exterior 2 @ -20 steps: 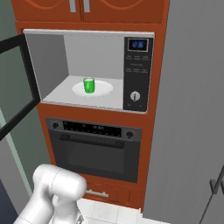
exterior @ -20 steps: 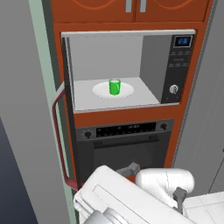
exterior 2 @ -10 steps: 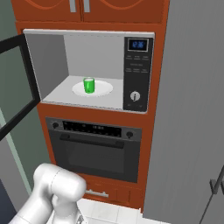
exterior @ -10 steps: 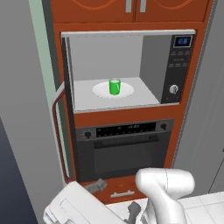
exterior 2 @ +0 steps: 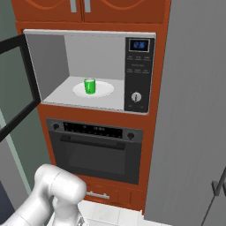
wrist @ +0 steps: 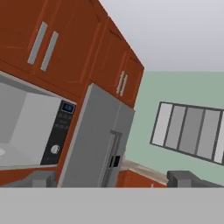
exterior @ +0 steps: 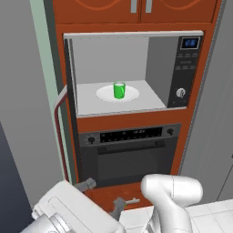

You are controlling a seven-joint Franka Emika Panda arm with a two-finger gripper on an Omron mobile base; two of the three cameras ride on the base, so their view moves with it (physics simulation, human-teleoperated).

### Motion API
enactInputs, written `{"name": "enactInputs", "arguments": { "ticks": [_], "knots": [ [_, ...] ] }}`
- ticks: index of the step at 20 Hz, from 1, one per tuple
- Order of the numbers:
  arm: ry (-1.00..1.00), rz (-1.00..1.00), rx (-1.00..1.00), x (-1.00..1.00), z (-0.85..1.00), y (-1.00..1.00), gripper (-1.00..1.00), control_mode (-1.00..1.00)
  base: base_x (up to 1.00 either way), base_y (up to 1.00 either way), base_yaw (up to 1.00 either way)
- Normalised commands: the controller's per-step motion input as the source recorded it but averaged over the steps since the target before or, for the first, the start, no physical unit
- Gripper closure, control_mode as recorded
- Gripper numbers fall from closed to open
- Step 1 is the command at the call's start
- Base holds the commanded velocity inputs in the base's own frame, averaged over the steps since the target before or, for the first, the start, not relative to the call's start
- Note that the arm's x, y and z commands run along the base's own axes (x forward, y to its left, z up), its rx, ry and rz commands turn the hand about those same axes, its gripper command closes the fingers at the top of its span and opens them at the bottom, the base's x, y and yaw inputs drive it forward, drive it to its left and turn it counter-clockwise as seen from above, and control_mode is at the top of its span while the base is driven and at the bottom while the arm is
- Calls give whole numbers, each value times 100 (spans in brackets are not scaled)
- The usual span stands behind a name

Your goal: Pick the mug from the counter and place it inside the microwave. Then close the microwave.

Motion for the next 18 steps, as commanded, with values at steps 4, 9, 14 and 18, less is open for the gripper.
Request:
{"name": "enactInputs", "arguments": {
  "ticks": [4, 9, 14, 18],
  "knots": [
    [5, 0, 0, 33, 0, 0, -100, -100, 0, 0, 0],
    [6, 0, 0, 31, 0, 0, -100, -100, 0, 0, 0],
    [0, 0, 0, 34, -1, 1, -100, -100, 0, 0, 0],
    [0, 0, 0, 30, -14, 16, -100, -100, 0, 0, 0]
  ]
}}
